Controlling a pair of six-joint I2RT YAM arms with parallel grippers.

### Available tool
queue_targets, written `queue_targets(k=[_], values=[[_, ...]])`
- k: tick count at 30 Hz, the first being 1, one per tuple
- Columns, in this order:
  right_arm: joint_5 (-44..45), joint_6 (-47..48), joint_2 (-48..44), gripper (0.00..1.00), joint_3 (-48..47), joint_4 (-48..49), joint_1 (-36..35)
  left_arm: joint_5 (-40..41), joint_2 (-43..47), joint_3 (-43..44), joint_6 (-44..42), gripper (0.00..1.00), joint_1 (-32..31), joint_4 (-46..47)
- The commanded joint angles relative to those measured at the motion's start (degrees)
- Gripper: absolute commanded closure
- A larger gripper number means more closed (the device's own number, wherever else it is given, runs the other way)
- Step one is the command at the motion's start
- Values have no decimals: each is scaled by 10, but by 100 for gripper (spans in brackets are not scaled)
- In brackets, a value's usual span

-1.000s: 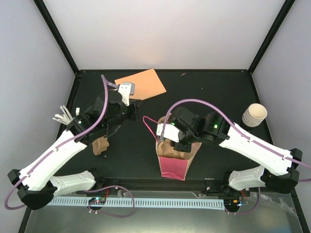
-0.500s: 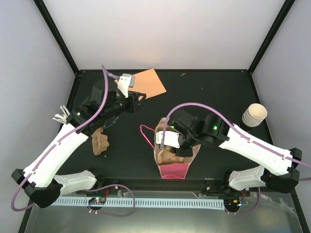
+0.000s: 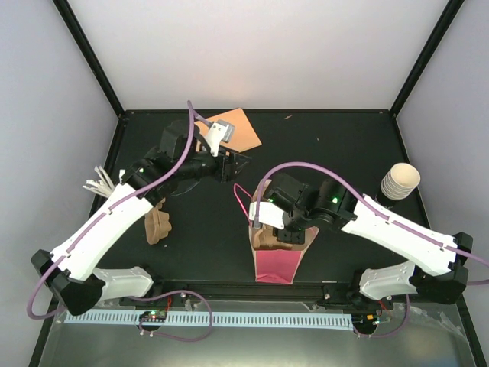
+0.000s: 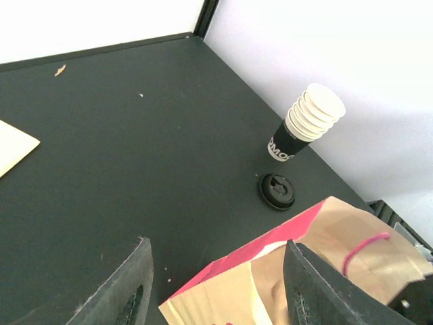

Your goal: Pack the takeout coffee

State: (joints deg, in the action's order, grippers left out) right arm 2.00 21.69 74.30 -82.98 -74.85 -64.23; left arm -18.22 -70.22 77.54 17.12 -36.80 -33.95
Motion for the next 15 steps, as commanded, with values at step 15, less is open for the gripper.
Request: queue_targets(k=[15], values=[[-37,-26,-5,70,69,60,29,-58,170,-81,96,41,1,-16]])
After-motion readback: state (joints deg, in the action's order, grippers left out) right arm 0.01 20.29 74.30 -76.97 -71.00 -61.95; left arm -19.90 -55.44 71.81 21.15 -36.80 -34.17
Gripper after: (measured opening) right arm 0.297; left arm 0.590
